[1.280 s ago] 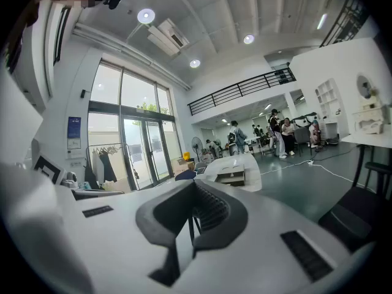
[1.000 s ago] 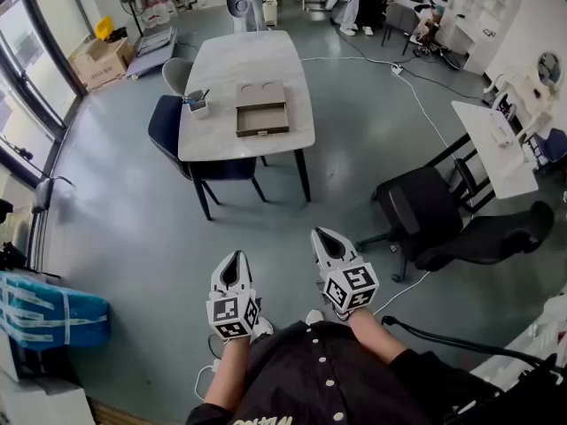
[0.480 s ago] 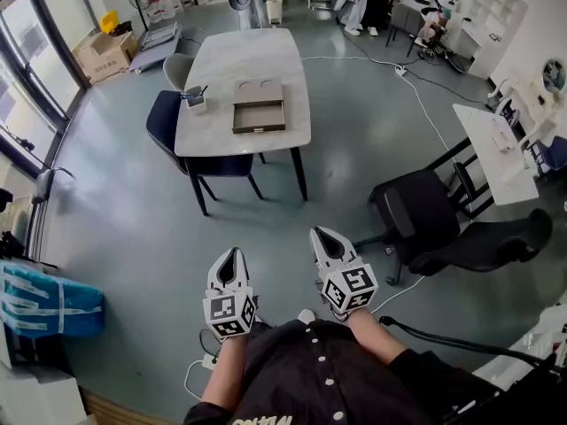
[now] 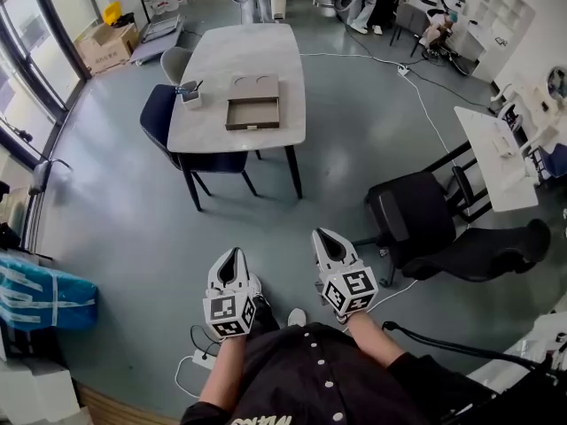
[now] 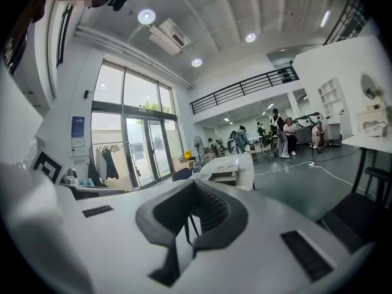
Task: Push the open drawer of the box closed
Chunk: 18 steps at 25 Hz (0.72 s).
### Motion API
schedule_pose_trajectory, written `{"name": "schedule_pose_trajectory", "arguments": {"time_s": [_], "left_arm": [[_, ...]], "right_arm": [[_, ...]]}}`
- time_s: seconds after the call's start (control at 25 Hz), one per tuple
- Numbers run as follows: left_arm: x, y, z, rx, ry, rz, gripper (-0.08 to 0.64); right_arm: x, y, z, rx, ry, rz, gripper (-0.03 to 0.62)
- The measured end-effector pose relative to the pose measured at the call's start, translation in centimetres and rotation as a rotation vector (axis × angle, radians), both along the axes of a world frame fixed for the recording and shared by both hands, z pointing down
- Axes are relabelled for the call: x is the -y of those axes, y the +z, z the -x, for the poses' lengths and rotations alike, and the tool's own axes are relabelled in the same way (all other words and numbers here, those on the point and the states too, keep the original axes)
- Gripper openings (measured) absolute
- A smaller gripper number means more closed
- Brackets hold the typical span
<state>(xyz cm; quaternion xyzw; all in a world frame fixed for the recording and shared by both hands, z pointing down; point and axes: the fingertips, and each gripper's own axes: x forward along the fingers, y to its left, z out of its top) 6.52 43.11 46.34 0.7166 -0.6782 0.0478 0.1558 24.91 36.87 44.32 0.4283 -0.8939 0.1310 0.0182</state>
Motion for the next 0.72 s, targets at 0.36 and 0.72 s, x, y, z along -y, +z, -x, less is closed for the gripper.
{"name": "schedule_pose_trajectory", "arguments": {"time_s": [0.36,0.72], "left_arm": [[7.1,-0.3,2.6,0.022,0.053,-0.027,0.017],[14.1,-1.6,6.4,0.024,0.072,-0.045,0.017]], "right_arm": [[6.2,0.2,2.9,0.001,0.028,-0.005,-0.003],[12.8,-1.4,7.5,0.010,0.026,-0.037,-0.003]]}}
